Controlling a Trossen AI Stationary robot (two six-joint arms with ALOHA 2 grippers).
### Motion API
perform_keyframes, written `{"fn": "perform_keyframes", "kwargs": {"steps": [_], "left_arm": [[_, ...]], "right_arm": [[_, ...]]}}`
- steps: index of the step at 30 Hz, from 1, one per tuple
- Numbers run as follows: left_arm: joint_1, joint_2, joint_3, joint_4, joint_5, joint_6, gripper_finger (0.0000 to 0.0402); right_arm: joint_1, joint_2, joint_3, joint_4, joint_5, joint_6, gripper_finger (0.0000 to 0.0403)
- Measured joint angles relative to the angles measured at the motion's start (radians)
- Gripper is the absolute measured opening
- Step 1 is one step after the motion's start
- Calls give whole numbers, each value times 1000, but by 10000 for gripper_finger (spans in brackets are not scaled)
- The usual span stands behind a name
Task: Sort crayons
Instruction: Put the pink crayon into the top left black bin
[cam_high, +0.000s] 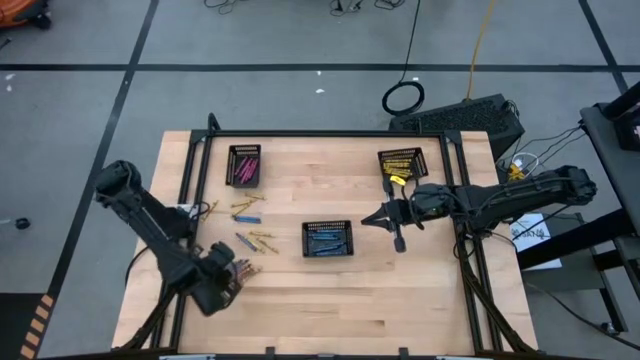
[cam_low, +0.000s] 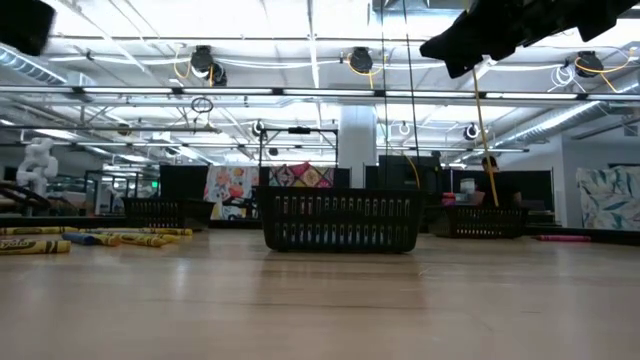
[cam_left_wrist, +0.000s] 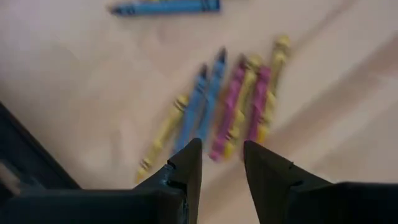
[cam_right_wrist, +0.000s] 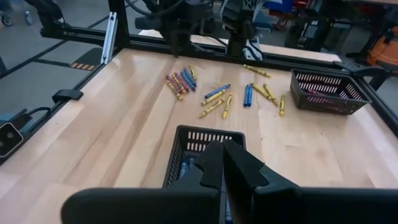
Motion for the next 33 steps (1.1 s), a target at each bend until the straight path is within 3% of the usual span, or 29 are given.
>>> {"fn": "perform_keyframes", "kwargs": {"steps": [7, 12, 18, 27, 33], "left_arm": [[-138, 0, 0, 1, 10, -290, 116], [-175, 0, -34, -18, 11, -389, 116], [-151, 0, -130, 70, 85, -389, 136], [-146, 0, -154, 32, 180, -335, 238], [-146, 0, -154, 31, 205, -198, 239]], "right_arm": [[0, 0, 0, 3, 0, -18, 0], [0, 0, 0, 3, 0, -18, 0], [0, 0, 0, 3, 0, -18, 0], [0, 0, 0, 3, 0, -18, 0], [0, 0, 0, 3, 0, -18, 0]]}}
